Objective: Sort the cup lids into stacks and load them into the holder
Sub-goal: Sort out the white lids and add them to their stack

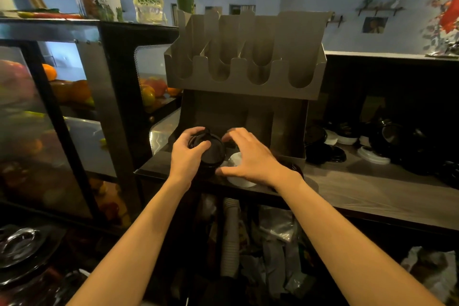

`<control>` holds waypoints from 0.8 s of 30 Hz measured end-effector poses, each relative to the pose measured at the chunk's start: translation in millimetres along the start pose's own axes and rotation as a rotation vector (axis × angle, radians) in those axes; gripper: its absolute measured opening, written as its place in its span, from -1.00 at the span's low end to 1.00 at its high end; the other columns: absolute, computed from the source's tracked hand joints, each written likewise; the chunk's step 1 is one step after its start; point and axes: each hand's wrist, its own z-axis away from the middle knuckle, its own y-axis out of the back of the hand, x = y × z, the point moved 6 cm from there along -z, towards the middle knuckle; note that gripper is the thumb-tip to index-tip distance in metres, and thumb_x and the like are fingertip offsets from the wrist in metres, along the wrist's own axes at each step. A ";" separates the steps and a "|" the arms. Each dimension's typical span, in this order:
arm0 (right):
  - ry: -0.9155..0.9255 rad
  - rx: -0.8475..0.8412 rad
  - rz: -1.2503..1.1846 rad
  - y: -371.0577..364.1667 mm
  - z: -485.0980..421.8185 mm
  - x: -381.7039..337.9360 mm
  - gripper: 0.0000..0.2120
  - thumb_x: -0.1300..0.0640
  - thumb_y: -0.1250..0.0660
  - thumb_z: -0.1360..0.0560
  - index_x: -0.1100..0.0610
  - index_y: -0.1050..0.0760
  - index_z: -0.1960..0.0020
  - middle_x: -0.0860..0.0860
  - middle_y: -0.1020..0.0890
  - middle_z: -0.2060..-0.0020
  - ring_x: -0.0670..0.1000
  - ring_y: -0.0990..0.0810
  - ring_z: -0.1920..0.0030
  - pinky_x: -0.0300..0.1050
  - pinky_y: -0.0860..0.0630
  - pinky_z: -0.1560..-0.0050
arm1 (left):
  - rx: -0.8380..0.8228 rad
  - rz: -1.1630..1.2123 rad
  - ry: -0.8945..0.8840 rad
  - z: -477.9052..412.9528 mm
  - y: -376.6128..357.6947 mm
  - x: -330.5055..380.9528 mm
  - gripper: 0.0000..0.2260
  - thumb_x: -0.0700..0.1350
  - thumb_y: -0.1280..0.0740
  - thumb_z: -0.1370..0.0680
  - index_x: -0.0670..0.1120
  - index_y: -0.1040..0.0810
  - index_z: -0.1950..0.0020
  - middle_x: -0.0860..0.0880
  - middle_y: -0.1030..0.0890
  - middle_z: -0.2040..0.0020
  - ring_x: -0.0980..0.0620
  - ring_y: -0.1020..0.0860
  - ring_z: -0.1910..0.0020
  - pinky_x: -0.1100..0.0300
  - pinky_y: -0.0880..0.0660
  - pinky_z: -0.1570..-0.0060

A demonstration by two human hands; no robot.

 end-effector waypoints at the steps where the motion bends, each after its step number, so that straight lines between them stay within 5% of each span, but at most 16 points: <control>1: 0.032 0.011 -0.060 -2.9 -3.4 -7.2 -0.29 -0.23 -0.53 -0.38 0.00 -0.37 -0.41 -0.06 -0.37 -0.41 0.00 -0.35 -0.40 0.00 -0.42 -0.34 | -0.024 -0.006 -0.008 -1.3 0.0 1.8 -0.65 -0.19 -0.46 -0.54 0.05 -0.57 -0.31 0.08 -0.60 -0.19 0.13 -0.56 -0.22 0.10 -0.55 -0.25; 5: 0.012 0.101 -0.250 -15.2 -14.7 -11.2 -0.38 -0.20 -0.51 -0.42 -0.07 -0.38 -0.38 -0.13 -0.45 -0.30 -0.06 -0.44 -0.29 0.04 -0.53 -0.24 | -0.025 0.058 0.021 -1.9 4.5 5.9 -0.60 -0.10 -0.43 -0.59 0.06 -0.47 -0.41 0.13 -0.58 -0.18 0.18 -0.59 -0.14 0.24 -0.55 -0.12; 10: -0.163 0.197 -0.288 -20.4 -21.8 7.9 -0.40 -0.23 -0.42 -0.48 -0.16 -0.32 -0.45 -0.11 -0.44 -0.30 -0.03 -0.44 -0.32 -0.04 -0.48 -0.25 | 0.092 -0.037 -0.011 -2.0 29.4 3.7 -0.72 -0.12 -0.28 -0.67 0.04 -0.43 -0.38 0.04 -0.55 -0.23 0.12 -0.56 -0.21 0.12 -0.55 -0.19; 13: -0.214 0.163 -0.281 -27.2 -25.5 8.0 -0.30 -0.28 -0.34 -0.52 -0.17 -0.16 -0.56 -0.04 -0.39 -0.41 0.03 -0.39 -0.40 -0.06 -0.38 -0.24 | -0.004 -0.183 0.000 -0.8 34.7 -8.5 -0.53 -0.23 -0.35 -0.58 0.07 -0.37 -0.45 0.03 -0.40 -0.42 0.06 -0.40 -0.39 0.19 -0.37 -0.28; 17: -0.254 0.115 -0.198 -35.8 -35.0 2.8 -0.16 -0.32 -0.36 -0.49 -0.04 -0.09 -0.61 -0.01 -0.35 -0.46 0.05 -0.36 -0.44 0.05 -0.42 -0.34 | -0.189 -0.270 0.120 3.8 29.4 -33.1 -0.11 -0.12 -0.55 -0.46 0.14 -0.07 -0.62 -0.04 -0.18 -0.59 0.01 -0.19 -0.51 0.11 -0.24 -0.39; 19: -0.255 0.077 -0.137 -38.1 -41.6 -1.4 -0.18 -0.33 -0.36 -0.48 0.02 -0.19 -0.59 0.00 -0.38 -0.40 0.05 -0.38 -0.40 0.05 -0.44 -0.32 | -0.220 -0.295 0.141 4.2 26.2 -44.3 0.03 -0.02 -0.63 -0.39 0.13 0.01 -0.64 -0.04 -0.23 -0.59 -0.03 -0.26 -0.54 0.01 -0.29 -0.49; 24: -0.257 -0.076 0.019 -50.3 -55.8 -7.0 -0.23 -0.44 -0.30 -0.45 0.00 -0.37 -0.49 0.01 -0.44 -0.28 0.05 -0.43 -0.28 -0.01 -0.48 -0.19 | -0.164 -0.387 0.125 0.9 22.3 -55.8 0.05 0.09 -0.65 -0.32 0.23 -0.01 -0.58 -0.02 -0.47 -0.45 -0.06 -0.53 -0.34 -0.13 -0.51 -0.33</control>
